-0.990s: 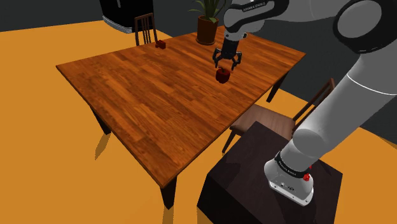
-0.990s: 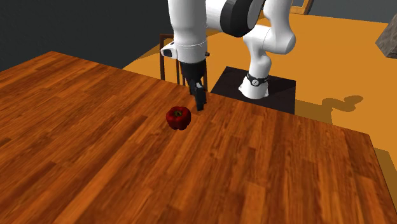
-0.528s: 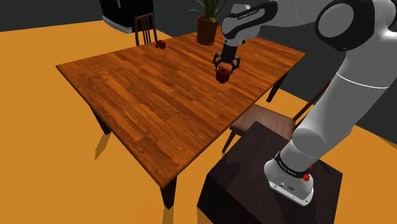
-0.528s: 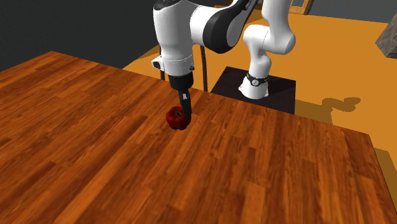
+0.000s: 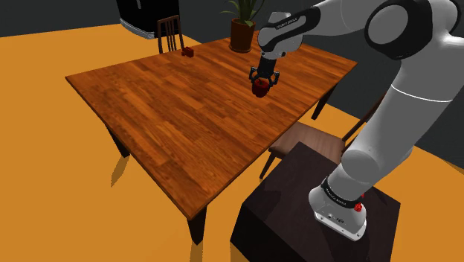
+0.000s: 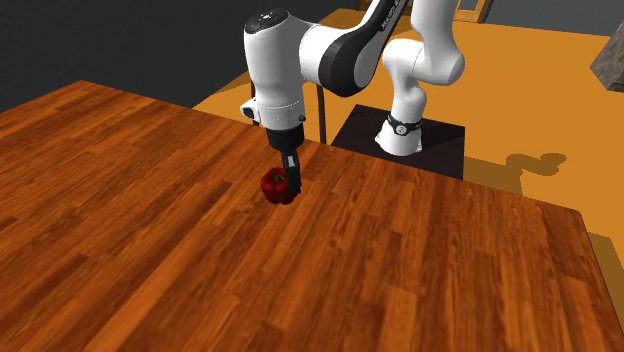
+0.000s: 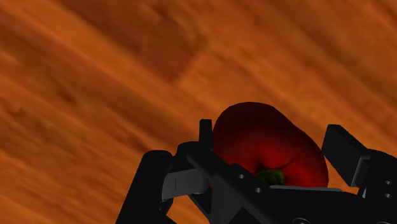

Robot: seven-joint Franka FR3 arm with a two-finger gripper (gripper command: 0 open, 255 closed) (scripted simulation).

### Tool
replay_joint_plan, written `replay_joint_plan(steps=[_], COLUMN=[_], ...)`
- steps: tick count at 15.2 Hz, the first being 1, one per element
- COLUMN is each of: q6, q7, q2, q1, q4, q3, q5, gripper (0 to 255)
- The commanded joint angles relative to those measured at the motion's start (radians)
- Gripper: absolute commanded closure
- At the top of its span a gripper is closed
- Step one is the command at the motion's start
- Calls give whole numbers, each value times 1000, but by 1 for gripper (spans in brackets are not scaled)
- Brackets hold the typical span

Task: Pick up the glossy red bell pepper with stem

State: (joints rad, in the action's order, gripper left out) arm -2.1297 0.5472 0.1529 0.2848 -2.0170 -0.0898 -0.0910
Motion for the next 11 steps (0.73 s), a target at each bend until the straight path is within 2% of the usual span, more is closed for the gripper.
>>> replay_joint_plan(steps=[1,7,11], q6=[-1,-1,48], q7=[0,-1,5], q2=[2,3,-20], q1=[0,0,0], q4=[-1,0,26], q3=[0,0,-1], q5=[0,0,5], gripper=[255,255,255])
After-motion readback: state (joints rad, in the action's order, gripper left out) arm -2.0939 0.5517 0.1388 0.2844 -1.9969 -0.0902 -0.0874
